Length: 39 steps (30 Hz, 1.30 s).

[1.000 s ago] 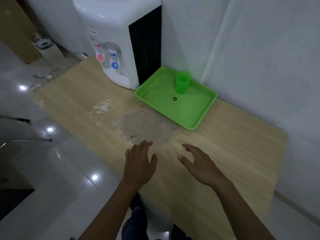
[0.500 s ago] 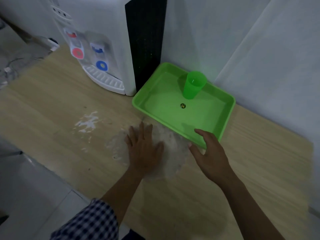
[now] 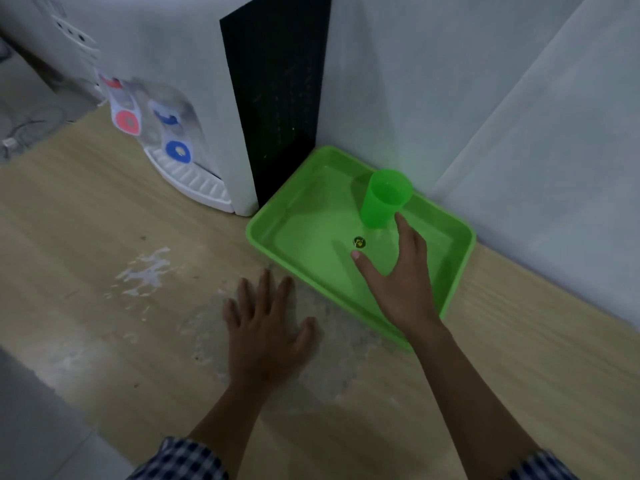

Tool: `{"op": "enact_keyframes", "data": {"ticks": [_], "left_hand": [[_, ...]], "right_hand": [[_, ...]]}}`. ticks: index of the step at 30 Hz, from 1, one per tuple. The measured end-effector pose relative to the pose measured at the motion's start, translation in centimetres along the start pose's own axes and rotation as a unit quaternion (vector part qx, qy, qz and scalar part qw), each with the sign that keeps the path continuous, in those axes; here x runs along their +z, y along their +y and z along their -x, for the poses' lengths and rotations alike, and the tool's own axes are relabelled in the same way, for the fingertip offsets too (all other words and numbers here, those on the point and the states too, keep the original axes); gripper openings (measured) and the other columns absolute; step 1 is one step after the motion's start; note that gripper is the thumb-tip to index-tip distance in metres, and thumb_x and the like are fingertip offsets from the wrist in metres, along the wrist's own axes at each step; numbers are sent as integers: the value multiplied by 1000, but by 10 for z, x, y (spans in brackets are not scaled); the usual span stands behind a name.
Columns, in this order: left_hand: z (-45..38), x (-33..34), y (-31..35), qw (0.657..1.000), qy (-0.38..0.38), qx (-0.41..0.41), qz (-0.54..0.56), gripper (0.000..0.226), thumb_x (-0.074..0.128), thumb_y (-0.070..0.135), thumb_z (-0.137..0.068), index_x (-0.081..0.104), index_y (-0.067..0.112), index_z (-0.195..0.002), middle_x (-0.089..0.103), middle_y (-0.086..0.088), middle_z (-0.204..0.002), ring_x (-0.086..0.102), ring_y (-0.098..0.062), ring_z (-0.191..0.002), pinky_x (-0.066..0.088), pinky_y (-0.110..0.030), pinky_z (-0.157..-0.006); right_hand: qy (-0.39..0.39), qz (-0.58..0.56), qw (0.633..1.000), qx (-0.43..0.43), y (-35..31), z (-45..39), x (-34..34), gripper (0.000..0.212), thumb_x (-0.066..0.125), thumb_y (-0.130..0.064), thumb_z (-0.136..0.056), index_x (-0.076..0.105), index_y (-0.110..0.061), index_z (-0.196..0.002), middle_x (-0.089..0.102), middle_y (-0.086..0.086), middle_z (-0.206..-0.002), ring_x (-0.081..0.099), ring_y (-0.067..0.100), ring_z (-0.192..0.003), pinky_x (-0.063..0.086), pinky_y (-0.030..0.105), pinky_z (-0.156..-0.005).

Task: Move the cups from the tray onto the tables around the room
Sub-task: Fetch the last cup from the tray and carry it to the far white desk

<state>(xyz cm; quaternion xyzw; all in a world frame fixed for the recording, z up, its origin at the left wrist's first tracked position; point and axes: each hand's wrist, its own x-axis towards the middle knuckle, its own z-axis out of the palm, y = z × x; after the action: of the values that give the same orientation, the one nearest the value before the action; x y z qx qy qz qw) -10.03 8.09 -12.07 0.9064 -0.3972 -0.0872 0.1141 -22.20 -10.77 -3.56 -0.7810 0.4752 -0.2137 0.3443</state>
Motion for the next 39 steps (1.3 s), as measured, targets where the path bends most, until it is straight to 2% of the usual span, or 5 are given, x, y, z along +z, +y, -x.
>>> {"op": "enact_keyframes", "data": {"ticks": [10, 19, 25, 28, 39], "left_hand": [[-2, -3, 3, 1000, -12, -17, -6, 88, 49, 74, -78, 28, 35, -154, 16, -2, -167, 11, -39, -152, 16, -62, -117], [-3, -4, 4, 999, -22, -24, 7, 90, 49, 73, -78, 20, 39, -156, 12, 1, -168, 8, -38, -153, 14, -63, -117], [-4, -1, 4, 1000, -12, -21, 12, 90, 49, 73, -79, 19, 39, -157, 11, 2, -168, 7, -37, -153, 13, -62, -118], [-5, 0, 3, 1000, -8, -17, 11, 88, 45, 75, -80, 19, 39, -156, 11, 0, -168, 7, -38, -153, 14, -64, -117], [-1, -1, 3, 999, -12, 10, 28, 81, 45, 70, -82, 31, 29, -151, 23, -8, -164, 16, -43, -149, 14, -68, -114]], "right_hand": [[50, -19, 999, -1, -6, -87, 10, 105, 72, -66, -79, 14, -35, -160, 24, 9, -162, 32, 27, -146, 33, 35, -107], [78, -60, 995, -4, 5, -108, 23, 92, 76, -64, -77, 37, -30, -153, 46, -3, -150, 38, 1, -126, 29, 21, -104], [112, -60, 992, -10, 5, -106, 23, 79, 77, -51, -82, 44, -26, -149, 53, -4, -143, 42, 0, -123, 31, 14, -101], [131, -67, 989, -14, 0, -87, 14, 78, 78, -52, -82, 45, -27, -148, 52, -11, -139, 42, -5, -123, 26, 1, -98], [160, -41, 986, 9, -29, 95, -41, 82, 86, -58, -67, 57, -34, -139, 62, -16, -132, 55, -5, -117, 37, 3, -96]]}}
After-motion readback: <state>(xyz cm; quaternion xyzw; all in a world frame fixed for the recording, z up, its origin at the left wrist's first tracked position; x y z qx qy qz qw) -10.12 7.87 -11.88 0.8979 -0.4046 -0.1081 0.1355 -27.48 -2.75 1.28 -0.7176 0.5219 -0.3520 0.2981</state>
